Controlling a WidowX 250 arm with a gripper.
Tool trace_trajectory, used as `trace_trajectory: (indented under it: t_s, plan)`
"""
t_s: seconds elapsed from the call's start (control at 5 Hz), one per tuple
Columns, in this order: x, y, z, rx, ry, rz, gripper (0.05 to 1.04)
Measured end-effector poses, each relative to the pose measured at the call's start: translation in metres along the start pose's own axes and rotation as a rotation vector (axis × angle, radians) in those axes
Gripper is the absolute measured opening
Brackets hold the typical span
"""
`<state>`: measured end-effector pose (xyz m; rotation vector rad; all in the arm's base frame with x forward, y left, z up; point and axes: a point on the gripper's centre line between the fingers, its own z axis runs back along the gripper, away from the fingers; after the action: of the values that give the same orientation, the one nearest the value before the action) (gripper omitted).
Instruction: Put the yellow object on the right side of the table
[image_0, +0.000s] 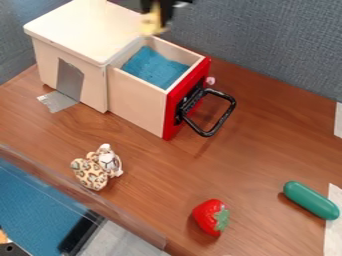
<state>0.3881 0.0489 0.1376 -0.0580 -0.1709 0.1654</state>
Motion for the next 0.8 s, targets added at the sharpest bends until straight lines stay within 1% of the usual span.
trace_trajectory:
  t_s: [0.2, 0.4, 0.6, 0.8]
  plan:
    - [-0.001, -0.049, 0.004, -0.026, -0.004, -0.097, 0.248]
    - [0.002, -0.096, -0.012, -0.062, 0.031, -0.177, 0.247]
    - [0.002, -0.128, -0.041, -0.077, 0.095, -0.213, 0.248]
    - [-0.001, -0.16, -0.071, -0.081, 0.133, -0.248, 0.247]
